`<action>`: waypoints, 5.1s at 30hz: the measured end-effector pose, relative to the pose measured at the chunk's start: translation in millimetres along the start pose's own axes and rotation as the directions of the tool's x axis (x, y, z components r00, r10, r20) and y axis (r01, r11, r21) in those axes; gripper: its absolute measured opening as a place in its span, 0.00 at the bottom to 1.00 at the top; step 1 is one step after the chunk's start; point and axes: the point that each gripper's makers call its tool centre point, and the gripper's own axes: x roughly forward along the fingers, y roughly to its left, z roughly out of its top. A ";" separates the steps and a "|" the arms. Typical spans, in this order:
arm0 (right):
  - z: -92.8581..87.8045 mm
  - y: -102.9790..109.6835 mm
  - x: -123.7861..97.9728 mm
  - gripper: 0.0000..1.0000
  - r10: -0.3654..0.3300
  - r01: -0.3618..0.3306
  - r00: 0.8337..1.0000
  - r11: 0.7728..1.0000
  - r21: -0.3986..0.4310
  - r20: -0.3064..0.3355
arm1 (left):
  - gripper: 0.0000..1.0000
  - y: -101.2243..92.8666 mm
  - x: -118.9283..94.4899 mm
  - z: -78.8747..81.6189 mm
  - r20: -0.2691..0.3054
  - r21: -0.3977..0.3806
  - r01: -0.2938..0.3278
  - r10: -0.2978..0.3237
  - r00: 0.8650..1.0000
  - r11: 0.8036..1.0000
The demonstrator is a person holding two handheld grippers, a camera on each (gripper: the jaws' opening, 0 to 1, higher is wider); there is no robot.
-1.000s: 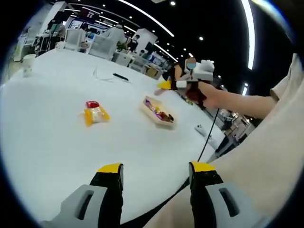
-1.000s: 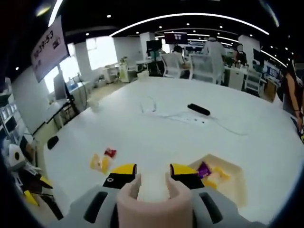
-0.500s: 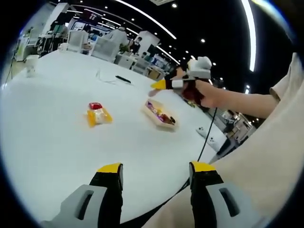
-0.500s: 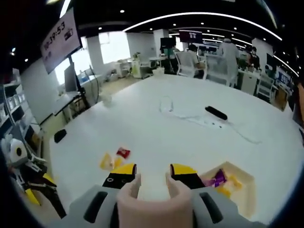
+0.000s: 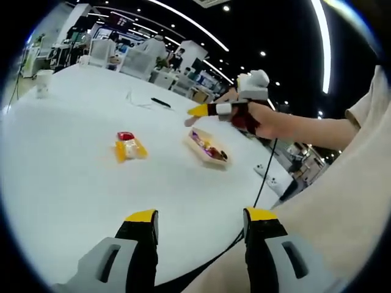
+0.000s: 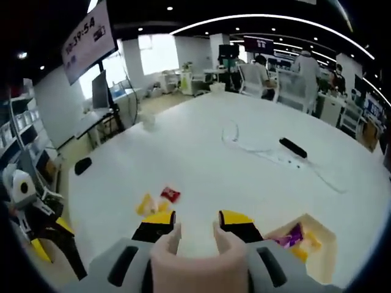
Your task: Place the target food into the container with the food tongs after gripping and lifting it, then release it inside without dropping or visibly crushing the food.
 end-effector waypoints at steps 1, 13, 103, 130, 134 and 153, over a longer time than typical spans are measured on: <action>0.1 1.6 1.5 0.27 0.005 -0.005 1.000 1.000 -0.003 -0.002 | 0.56 0.8 -0.6 0.6 0.002 0.001 -0.003 0.003 1.000 1.000; -1.9 22.7 16.0 0.28 0.056 -0.057 0.998 0.998 -0.032 -0.037 | 0.55 6.5 -5.6 -1.5 0.027 -0.031 -0.027 0.028 0.999 0.999; -28.2 131.9 94.6 0.29 0.248 -0.451 0.893 0.502 -0.738 -0.376 | 0.56 36.8 -31.1 -24.5 0.064 -0.176 -0.121 0.134 0.989 0.977; -53.4 118.3 112.1 0.29 0.192 -0.477 0.875 0.507 -0.718 -0.445 | 0.56 39.6 -29.0 -27.8 0.063 -0.195 -0.128 0.143 0.988 0.972; -56.8 114.5 111.0 0.28 0.187 -0.471 0.876 0.534 -0.702 -0.445 | 0.56 39.8 -27.5 -27.3 0.062 -0.196 -0.126 0.141 0.988 0.972; -46.3 102.0 109.3 0.22 0.242 -0.415 0.897 0.750 -0.515 -0.370 | 0.56 39.8 -27.0 -28.3 0.058 -0.194 -0.125 0.139 0.989 0.973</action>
